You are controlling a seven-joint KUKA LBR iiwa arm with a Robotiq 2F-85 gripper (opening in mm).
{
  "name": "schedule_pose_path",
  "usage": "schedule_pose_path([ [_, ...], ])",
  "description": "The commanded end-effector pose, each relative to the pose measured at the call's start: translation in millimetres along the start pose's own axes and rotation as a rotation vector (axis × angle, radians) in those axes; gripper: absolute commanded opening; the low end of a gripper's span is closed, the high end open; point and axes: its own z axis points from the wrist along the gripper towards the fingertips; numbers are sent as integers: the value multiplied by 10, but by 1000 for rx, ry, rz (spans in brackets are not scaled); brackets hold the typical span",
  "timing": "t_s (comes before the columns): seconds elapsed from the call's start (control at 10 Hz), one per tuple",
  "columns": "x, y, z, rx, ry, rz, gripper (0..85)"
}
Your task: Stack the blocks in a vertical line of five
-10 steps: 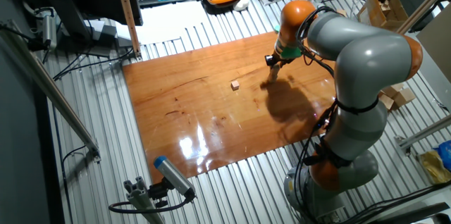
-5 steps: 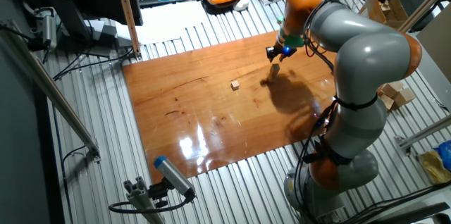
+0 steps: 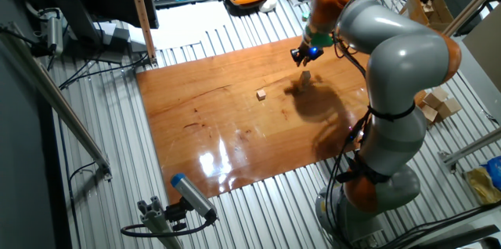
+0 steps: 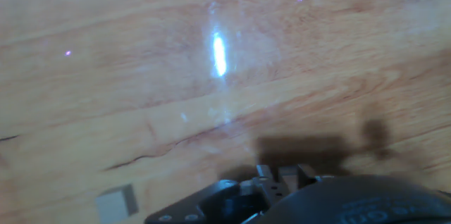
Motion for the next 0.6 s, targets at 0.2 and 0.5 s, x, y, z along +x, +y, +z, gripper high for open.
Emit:
schedule_pose_path([
  [0.2, -74, 13, -13, 27, 15, 39, 0],
  [0.5, -63, -61, -22, -50, -6, 147, 0],
])
